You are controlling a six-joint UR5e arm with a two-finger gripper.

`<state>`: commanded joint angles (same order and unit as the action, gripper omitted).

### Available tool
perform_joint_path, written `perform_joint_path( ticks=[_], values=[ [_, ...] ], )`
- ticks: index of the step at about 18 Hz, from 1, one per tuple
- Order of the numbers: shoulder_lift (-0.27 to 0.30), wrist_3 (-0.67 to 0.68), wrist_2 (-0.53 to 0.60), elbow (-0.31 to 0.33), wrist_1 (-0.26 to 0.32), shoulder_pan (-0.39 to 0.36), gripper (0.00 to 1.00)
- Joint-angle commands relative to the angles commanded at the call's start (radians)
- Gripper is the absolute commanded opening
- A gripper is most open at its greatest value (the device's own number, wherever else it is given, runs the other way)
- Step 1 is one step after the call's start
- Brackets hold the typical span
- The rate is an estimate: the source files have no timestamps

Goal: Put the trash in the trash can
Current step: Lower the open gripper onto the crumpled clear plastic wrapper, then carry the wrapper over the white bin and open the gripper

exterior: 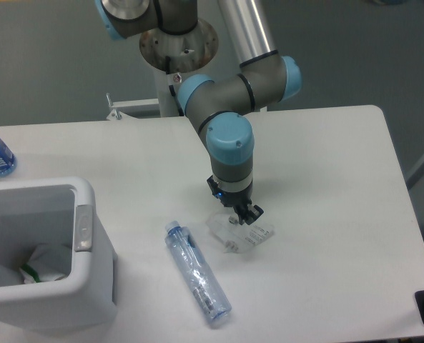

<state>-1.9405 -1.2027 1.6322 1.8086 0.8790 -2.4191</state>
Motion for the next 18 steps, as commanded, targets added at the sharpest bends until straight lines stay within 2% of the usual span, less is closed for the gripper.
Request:
perform_joint_path(
  ticks=[4,8,11,14,16,18],
  values=[
    [0.032,0.002,-0.005,-0.029,0.008,-0.015,0.00],
    [0.092,0.035,-0.058,-0.086,0.057,-0.067,0.00],
    [0.149,0.223,-0.231,-0.138,0.063,-0.094,0.00],
    [0.188,0.553,-0.417,-0.219,0.060,-0.081,0.00],
    [0.228,0.734,-0.481,-0.248,0.049,-0.072,0.00],
    [0.265,0.816,-0.491,-0.279,0.048,-0.028,0.00]
  ],
)
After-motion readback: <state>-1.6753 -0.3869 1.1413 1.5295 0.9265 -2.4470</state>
